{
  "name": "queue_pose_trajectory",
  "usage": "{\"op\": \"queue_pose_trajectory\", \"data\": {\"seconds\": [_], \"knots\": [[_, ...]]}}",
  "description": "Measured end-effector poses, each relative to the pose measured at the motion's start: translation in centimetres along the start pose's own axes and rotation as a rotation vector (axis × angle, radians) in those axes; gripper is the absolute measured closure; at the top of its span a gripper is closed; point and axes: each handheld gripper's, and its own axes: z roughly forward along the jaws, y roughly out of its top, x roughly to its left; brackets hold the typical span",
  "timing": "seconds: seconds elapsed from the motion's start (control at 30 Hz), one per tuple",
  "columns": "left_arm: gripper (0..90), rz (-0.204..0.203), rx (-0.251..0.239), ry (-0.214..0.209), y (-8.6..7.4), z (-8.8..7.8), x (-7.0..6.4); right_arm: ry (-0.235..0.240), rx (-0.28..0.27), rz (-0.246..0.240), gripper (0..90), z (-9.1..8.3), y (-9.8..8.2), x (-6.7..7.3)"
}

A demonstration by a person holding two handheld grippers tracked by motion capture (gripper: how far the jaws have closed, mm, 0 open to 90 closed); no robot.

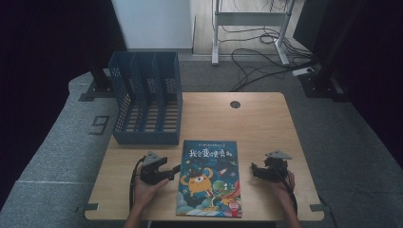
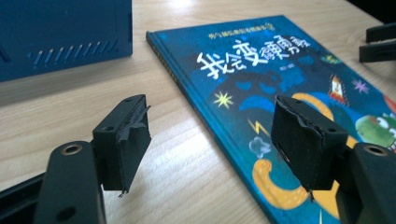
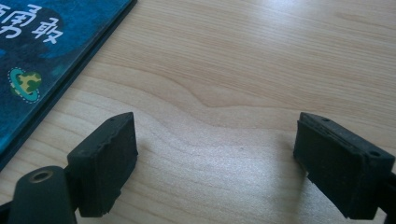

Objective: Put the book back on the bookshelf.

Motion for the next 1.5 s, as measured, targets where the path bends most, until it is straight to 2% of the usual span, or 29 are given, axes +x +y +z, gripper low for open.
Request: {"op": "queue_pose_trajectory", "data": {"seconds": [0.17,0.27,0.43,0.53,0.63,0.8,1.07,1.17,1.27,1.33,1.4,1.5], "knots": [[28.0,0.013,-0.006,-0.011,0.2,0.0,-0.6,-0.010,-0.005,0.005,15.7,-0.1,-0.1,0.0],[27.9,0.028,0.003,-0.014,0.0,0.1,-1.0,-0.015,-0.004,0.012,14.5,-0.2,-0.2,0.0],[27.6,0.042,0.003,-0.005,-0.2,-0.2,-1.5,-0.016,0.002,0.009,12.4,0.2,0.2,-0.1],[27.6,0.039,0.012,-0.008,-0.3,0.0,-1.6,-0.021,0.002,0.014,12.5,0.3,0.3,-0.1],[27.5,0.048,0.031,0.007,-0.6,0.3,-1.7,-0.029,0.002,0.020,12.6,0.5,0.4,-0.1],[27.3,0.039,0.024,0.006,-0.6,0.0,-1.7,-0.038,0.001,0.030,13.3,0.5,0.5,0.0],[27.3,0.031,0.021,0.003,-0.6,-0.1,-1.5,-0.041,-0.009,0.003,14.9,0.5,0.5,0.2],[27.2,0.036,0.030,-0.001,-0.6,0.0,-1.7,-0.100,-0.030,-0.019,18.8,0.3,0.4,0.5],[26.9,0.036,0.031,0.001,-0.7,0.0,-1.8,-0.099,-0.034,-0.018,21.9,0.3,0.4,0.6],[26.7,0.037,0.031,0.006,-0.7,0.0,-1.9,-0.071,-0.027,0.000,20.9,0.3,0.4,0.5],[27.1,0.036,0.022,0.033,-0.7,0.0,-1.9,-0.069,-0.034,0.017,20.8,0.3,0.4,0.5],[27.2,0.027,0.020,0.031,-0.7,-0.2,-2.0,-0.047,-0.037,0.042,20.3,0.1,0.7,0.4]]}}
